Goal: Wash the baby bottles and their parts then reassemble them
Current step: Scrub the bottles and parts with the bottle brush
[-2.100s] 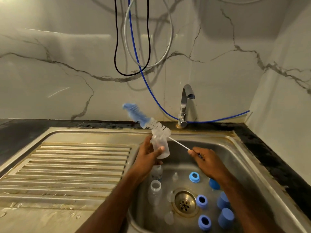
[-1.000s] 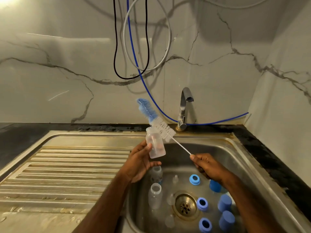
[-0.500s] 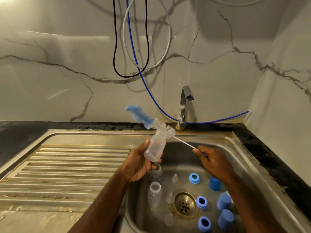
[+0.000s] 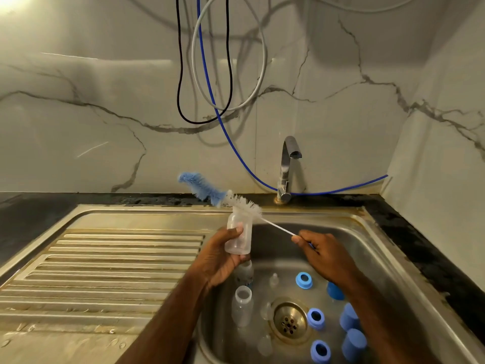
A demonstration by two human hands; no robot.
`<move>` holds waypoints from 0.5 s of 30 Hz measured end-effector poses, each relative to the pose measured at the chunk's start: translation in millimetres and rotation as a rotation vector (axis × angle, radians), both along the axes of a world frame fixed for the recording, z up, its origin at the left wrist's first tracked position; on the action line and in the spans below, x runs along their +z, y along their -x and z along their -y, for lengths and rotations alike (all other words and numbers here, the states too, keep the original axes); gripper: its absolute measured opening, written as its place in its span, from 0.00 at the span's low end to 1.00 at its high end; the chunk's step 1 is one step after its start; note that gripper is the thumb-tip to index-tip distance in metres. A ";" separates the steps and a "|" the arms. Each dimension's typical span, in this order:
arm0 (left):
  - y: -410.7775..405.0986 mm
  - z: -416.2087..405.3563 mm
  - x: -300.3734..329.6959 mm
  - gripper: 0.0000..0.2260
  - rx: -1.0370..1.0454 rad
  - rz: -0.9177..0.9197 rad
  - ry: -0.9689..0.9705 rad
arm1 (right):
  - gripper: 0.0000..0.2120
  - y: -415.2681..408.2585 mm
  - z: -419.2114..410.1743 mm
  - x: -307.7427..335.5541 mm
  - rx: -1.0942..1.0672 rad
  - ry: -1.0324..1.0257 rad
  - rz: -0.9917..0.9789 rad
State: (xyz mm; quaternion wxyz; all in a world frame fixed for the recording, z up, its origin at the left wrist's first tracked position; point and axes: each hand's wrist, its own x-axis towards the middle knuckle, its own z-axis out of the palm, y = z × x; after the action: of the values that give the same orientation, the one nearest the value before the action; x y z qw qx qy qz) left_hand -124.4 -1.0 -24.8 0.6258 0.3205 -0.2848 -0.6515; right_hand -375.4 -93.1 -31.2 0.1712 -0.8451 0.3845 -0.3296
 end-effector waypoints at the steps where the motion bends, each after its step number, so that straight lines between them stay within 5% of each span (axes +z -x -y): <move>1: -2.1 -0.2 0.4 0.41 0.008 -0.006 -0.010 | 0.22 4.8 1.4 0.5 -0.004 -0.006 0.006; 15: -4.4 -4.2 4.8 0.28 -0.031 0.063 -0.035 | 0.23 8.9 3.4 1.4 -0.027 -0.039 -0.093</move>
State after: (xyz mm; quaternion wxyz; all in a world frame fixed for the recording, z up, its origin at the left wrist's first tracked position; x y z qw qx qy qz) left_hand -120.0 3.1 -20.0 0.6007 0.3475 -0.2978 -0.6556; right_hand -384.3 -96.5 -29.8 0.1649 -0.8508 0.4098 -0.2847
